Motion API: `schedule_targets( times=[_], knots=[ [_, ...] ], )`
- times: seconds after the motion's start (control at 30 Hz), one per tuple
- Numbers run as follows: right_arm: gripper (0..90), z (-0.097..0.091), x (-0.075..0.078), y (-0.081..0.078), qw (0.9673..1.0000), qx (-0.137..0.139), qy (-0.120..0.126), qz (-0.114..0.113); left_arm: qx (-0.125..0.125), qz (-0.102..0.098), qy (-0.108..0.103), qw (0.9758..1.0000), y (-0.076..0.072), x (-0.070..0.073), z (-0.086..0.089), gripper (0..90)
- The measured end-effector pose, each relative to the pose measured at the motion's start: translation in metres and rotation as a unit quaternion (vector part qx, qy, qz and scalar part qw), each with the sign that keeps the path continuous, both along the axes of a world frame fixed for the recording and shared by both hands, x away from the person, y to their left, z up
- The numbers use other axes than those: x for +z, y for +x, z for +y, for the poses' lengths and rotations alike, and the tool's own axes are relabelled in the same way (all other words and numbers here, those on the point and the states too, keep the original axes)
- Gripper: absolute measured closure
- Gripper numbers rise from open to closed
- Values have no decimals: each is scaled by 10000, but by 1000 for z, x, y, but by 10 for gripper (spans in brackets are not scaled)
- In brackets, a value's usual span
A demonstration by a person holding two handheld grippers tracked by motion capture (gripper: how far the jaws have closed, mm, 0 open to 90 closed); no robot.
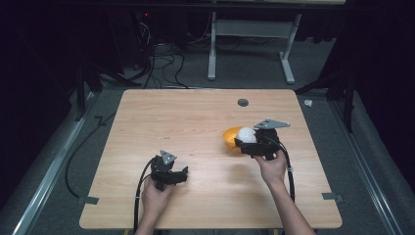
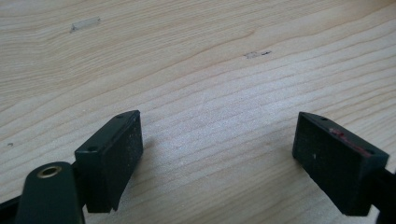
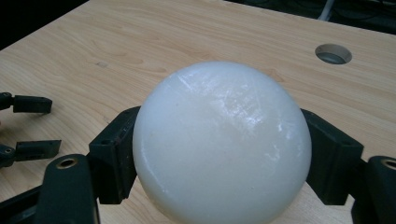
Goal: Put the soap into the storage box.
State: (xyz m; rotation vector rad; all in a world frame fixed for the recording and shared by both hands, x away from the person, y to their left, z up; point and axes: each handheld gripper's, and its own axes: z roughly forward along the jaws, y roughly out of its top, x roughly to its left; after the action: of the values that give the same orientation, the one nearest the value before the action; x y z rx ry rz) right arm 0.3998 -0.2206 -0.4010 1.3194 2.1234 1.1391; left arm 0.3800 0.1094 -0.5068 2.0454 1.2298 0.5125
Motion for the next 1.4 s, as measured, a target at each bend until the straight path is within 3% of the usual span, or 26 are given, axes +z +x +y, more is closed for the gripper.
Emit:
schedule_targets(
  times=[0.63,1.4],
  knots=[
    [245,0,-11,18,9997,-53,26,217,-1,0,1,10000,0,0,0,165],
    [245,10,-13,48,9988,-114,-208,424,0,0,-2,10000,0,0,0,165]
  ],
)
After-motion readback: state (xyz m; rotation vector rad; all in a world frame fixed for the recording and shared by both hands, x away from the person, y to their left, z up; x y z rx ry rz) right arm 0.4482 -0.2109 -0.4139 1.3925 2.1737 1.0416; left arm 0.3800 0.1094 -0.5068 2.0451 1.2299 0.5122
